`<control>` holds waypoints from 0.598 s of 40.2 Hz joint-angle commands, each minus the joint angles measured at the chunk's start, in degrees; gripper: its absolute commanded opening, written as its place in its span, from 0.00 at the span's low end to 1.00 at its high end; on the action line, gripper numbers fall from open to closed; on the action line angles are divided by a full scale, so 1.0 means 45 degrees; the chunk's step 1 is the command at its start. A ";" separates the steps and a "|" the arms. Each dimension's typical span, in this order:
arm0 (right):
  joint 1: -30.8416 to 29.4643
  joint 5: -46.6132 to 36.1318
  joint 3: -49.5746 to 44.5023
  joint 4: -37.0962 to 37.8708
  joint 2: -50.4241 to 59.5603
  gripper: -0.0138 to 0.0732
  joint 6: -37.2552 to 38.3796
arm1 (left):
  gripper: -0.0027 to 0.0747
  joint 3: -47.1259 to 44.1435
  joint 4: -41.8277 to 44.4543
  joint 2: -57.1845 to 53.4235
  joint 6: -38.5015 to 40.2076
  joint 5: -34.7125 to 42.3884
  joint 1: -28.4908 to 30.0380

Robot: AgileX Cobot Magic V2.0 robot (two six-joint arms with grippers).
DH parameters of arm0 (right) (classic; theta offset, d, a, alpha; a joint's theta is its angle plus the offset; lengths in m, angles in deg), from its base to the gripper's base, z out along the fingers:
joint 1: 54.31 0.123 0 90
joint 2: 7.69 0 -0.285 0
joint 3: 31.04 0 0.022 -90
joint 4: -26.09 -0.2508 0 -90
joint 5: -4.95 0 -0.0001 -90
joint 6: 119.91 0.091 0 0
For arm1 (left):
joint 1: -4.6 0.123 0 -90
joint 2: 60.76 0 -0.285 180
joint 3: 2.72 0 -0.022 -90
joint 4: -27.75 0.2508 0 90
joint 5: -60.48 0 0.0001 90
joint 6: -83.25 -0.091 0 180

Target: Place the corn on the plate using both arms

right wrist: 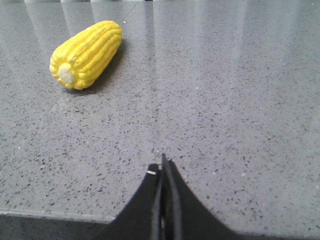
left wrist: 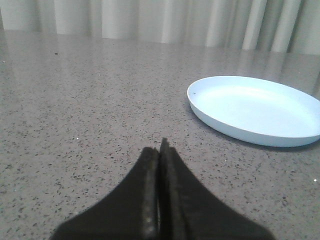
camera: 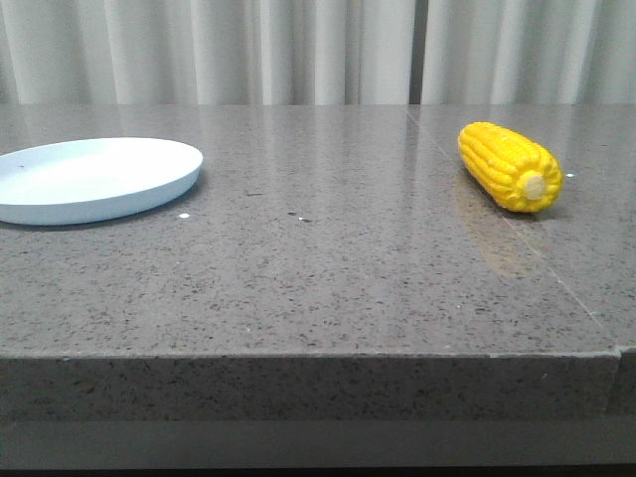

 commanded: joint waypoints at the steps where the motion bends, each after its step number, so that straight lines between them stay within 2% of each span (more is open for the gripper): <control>1: -0.0063 -0.0910 0.0301 -0.0040 0.0221 0.09 -0.0114 | 0.01 -0.0287 -0.0072 -0.0231 0.0033 0.1163 0.0004; 24: -0.0063 -0.1035 0.0301 -0.0040 0.0221 0.09 -0.0114 | 0.01 -0.0287 -0.0072 -0.0231 0.0033 0.1299 0.0004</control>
